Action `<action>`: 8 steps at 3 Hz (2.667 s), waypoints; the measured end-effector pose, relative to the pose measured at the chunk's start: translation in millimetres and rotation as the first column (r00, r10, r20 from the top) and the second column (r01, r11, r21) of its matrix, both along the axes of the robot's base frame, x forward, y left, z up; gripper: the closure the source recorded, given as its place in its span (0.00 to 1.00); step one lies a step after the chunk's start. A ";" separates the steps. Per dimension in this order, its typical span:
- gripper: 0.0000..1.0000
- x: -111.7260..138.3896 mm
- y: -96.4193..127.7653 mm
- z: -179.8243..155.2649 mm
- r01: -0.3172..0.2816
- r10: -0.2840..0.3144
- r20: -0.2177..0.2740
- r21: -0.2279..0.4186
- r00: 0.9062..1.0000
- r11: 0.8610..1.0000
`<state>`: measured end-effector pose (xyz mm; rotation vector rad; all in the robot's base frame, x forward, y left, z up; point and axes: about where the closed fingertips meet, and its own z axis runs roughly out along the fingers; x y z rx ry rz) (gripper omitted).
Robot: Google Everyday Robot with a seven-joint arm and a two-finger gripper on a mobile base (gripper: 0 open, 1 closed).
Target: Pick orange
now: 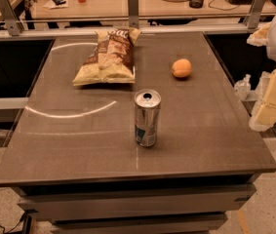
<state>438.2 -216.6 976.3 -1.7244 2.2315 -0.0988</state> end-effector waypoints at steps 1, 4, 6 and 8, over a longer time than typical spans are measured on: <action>0.00 0.0 0.0 0.0 0.000 0.000 0.000 0.000 1.000 1.000; 0.00 70.5 2.9 -10.0 0.074 -0.084 0.049 0.179 0.995 0.981; 0.00 150.3 13.7 -37.1 0.020 -0.048 0.057 0.412 0.997 0.911; 0.00 208.2 43.4 -74.5 -0.084 0.064 0.065 0.377 0.996 0.922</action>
Offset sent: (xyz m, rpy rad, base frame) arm 0.0115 0.0024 -0.0015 0.0273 -0.0346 -0.0113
